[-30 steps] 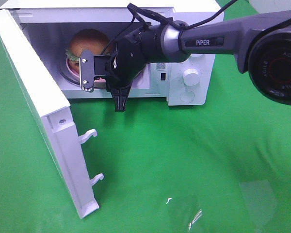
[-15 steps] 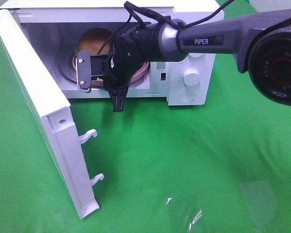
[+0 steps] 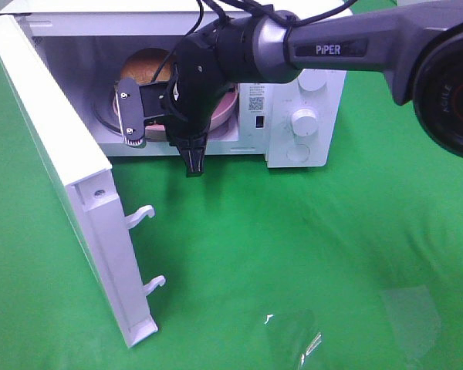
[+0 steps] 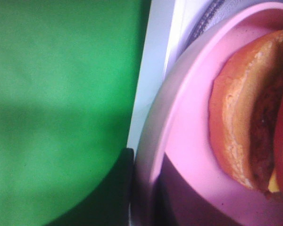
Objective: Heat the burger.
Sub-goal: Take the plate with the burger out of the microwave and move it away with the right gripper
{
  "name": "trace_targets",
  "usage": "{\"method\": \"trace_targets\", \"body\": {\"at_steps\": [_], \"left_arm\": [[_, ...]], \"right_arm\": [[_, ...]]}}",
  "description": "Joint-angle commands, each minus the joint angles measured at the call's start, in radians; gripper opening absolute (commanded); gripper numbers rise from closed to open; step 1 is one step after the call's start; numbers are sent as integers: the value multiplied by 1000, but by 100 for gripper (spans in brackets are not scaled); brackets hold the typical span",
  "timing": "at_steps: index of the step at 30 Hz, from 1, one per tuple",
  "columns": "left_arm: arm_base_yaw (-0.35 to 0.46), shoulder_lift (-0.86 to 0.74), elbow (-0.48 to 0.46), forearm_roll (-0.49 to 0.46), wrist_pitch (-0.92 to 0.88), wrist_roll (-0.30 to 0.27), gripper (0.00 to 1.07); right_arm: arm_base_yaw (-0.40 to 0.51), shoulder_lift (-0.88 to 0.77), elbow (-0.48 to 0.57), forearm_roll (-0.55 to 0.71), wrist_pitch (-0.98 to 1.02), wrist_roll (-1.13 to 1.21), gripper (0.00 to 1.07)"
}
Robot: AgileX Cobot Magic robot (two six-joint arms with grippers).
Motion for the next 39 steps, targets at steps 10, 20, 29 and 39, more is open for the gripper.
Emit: {"method": "trace_targets", "body": {"at_steps": [10, 20, 29, 39], "left_arm": [[2, -6, 0, -3, -6, -3, 100], [2, -6, 0, -3, -6, -3, 100], [2, -6, 0, -3, -6, -3, 100], [2, -6, 0, -3, -6, -3, 100]], "right_arm": [[-1, -124, 130, -6, -108, -229, 0], [-1, -232, 333, -7, -267, -253, 0], [-1, -313, 496, -11, -360, -254, 0], [5, -416, 649, -11, -431, -295, 0]]}}
